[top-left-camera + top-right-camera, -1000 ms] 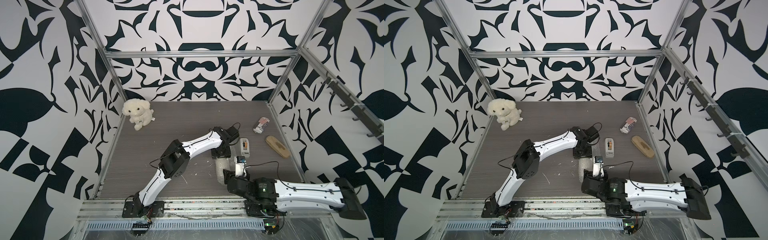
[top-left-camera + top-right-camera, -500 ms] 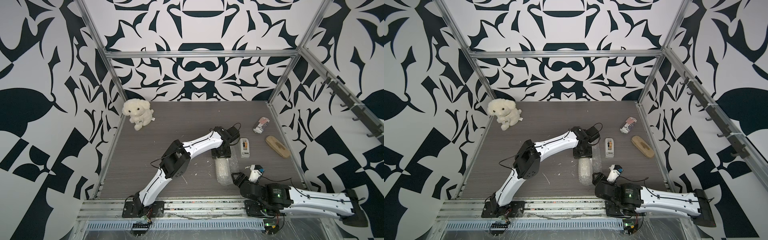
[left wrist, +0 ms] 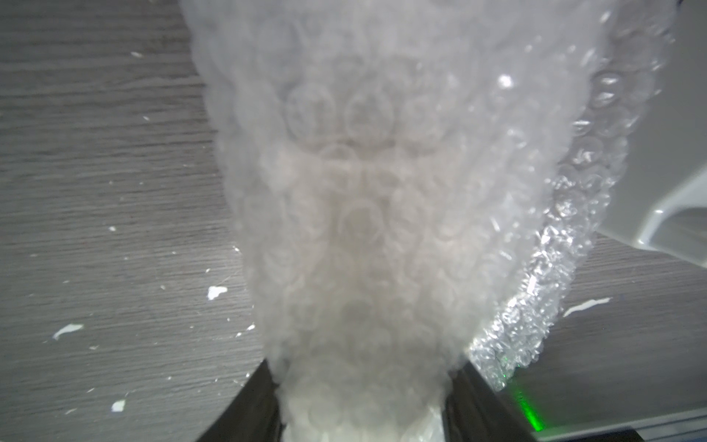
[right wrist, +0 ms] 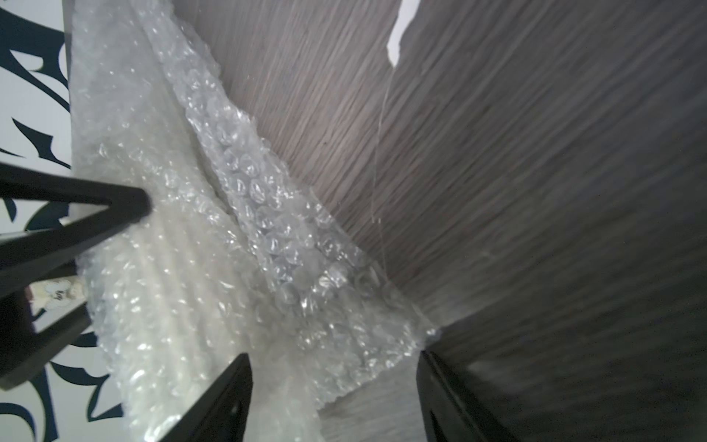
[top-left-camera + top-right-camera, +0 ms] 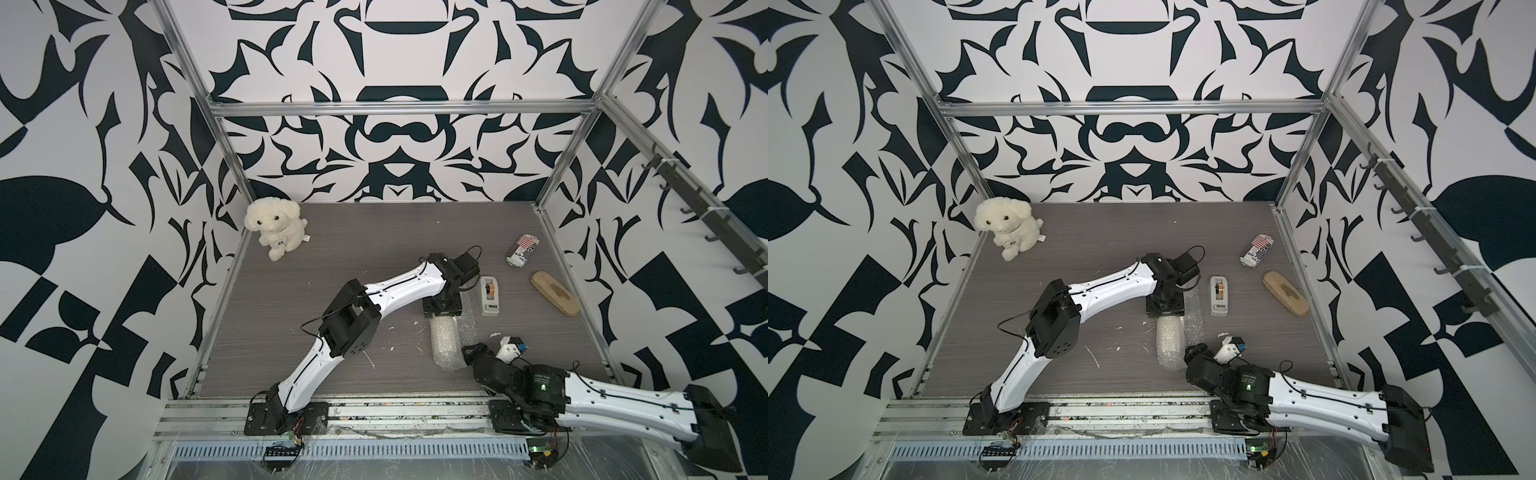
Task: Wrap vases in bubble wrap
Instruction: Wrap the vase in bubble wrap.
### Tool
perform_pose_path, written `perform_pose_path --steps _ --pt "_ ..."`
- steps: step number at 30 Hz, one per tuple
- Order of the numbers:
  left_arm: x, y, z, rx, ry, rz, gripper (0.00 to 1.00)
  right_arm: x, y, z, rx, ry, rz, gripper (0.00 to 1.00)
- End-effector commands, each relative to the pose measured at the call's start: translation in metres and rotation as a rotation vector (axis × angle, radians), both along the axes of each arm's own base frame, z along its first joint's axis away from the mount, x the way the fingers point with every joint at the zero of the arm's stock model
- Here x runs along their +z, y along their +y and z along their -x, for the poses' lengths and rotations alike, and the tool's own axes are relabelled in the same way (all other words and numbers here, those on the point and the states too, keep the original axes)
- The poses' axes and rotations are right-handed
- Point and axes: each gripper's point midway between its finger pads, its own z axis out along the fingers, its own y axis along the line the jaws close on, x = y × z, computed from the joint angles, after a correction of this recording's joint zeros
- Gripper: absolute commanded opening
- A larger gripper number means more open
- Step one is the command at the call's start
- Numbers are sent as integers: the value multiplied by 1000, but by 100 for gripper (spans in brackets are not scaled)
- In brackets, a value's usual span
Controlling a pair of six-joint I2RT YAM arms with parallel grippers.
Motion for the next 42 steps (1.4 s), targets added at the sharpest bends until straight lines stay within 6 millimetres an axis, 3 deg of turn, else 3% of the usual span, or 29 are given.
perform_pose_path --steps 1,9,17,27,37,42 --pt "-75 74 14 3 104 -339 50 -10 2 1 36 32 25 73" --pt "-76 75 14 15 105 -319 49 -9 -8 -34 13 -85 55 74" --pt "-73 76 13 26 94 -301 48 20 -1 -67 69 -240 36 72" --pt "-72 78 14 37 91 -282 47 27 17 -80 213 -269 13 62" --pt "-71 77 15 39 86 -260 46 20 -1 -84 373 -241 65 52" --pt "-70 76 16 40 85 -248 46 35 3 -96 434 -319 60 49"
